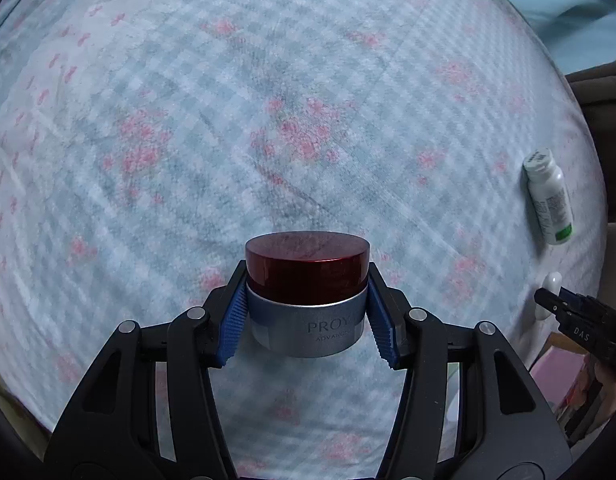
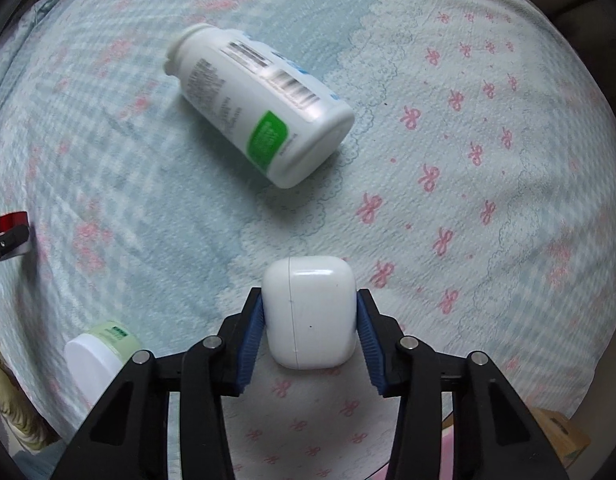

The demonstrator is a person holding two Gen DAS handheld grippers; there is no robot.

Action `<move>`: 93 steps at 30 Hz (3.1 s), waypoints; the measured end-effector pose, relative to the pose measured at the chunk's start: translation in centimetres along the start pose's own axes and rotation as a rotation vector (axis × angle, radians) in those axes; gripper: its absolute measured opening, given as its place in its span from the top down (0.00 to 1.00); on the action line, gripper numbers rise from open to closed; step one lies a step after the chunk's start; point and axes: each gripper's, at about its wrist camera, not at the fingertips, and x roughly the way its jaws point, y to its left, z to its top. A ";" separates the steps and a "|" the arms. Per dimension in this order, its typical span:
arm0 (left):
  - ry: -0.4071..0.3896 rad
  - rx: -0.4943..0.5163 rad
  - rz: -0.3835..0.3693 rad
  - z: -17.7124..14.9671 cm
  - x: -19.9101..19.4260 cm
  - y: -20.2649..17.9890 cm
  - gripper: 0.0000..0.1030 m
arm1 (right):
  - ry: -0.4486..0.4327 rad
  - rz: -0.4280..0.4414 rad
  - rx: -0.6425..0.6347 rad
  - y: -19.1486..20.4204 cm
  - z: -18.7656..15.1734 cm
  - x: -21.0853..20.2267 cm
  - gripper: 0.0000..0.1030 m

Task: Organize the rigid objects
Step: 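Grasp the PROYA jar with the left tool while the right tool grasps the white earbud case, then carry the PROYA jar and earbud case with both tools to the cardboard box, then lower the jar and earbud case into the box and open both tools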

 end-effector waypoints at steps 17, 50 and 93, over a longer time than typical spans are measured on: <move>-0.151 0.342 -0.120 -4.7 -13.9 -3.2 0.51 | -0.173 0.122 0.329 0.7 -8.5 -14.4 0.60; -0.128 0.604 -0.205 -29.8 -18.8 -32.0 0.51 | -0.235 0.131 0.448 -23.1 -33.0 -20.2 0.60; 0.060 1.075 -0.031 -35.4 -1.9 -48.6 0.00 | -0.165 0.265 0.369 -31.4 -32.2 -6.9 0.00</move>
